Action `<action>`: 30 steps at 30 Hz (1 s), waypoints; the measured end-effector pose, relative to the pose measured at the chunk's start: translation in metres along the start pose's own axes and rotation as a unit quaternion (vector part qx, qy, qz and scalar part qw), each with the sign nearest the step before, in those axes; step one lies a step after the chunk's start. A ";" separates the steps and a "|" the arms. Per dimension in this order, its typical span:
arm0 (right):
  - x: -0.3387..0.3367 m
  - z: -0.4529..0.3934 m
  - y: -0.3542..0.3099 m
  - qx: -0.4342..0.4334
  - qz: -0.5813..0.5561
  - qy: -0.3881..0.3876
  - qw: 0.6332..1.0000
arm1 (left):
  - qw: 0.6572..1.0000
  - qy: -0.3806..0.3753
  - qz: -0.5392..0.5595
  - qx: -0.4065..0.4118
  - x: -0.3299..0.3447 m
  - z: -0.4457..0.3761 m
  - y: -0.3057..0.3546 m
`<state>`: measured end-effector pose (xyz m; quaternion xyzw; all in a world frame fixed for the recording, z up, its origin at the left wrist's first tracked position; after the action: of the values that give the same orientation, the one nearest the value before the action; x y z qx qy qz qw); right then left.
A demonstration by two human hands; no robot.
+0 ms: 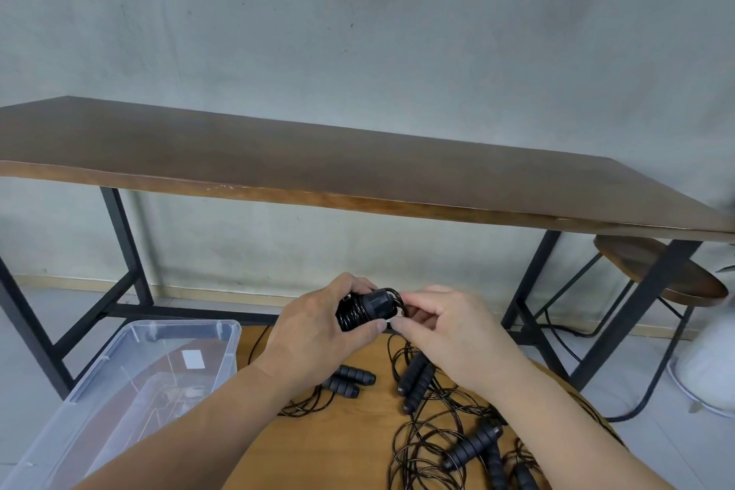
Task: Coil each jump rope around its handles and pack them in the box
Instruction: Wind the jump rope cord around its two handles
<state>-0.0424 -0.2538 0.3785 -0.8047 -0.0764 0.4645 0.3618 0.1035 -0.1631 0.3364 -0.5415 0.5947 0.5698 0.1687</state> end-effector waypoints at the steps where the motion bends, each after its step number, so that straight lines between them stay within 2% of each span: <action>1: 0.003 0.000 0.000 -0.019 0.056 0.001 0.998 | 1.000 -0.006 -0.006 -0.003 0.001 -0.001 0.000; 3: 0.012 0.000 -0.001 -0.043 0.158 0.015 0.986 | 1.000 -0.016 -0.023 -0.005 0.003 -0.002 0.001; 6: 0.019 0.003 -0.002 -0.044 0.202 0.052 0.977 | 0.998 -0.028 -0.060 -0.001 0.001 -0.005 0.003; 9: 0.022 0.003 -0.002 -0.040 0.192 0.067 0.978 | 0.996 -0.031 -0.089 0.004 -0.005 -0.008 0.005; 17: 0.021 -0.001 -0.006 -0.023 0.137 0.033 0.990 | 0.994 -0.057 -0.093 0.010 -0.003 -0.004 0.007; 23: 0.012 -0.001 -0.008 0.010 0.118 0.062 0.991 | 0.992 -0.056 -0.107 0.028 -0.007 -0.006 0.014; 30: 0.008 0.001 -0.010 -0.021 0.160 0.056 0.985 | 0.991 -0.058 -0.115 0.029 -0.009 -0.005 0.015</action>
<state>-0.0369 -0.2422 0.3790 -0.8389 0.0637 0.4686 0.2695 0.0964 -0.1666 0.3521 -0.5675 0.5339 0.5593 0.2831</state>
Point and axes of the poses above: each hand's wrist, its own z-axis away from the middle knuckle, its own x-axis out of the palm, y = z × x, the point moved 6 cm from there along -z, towards the middle knuckle, and after that the axes turned 12 degrees about -z, right-handed, at the moved point
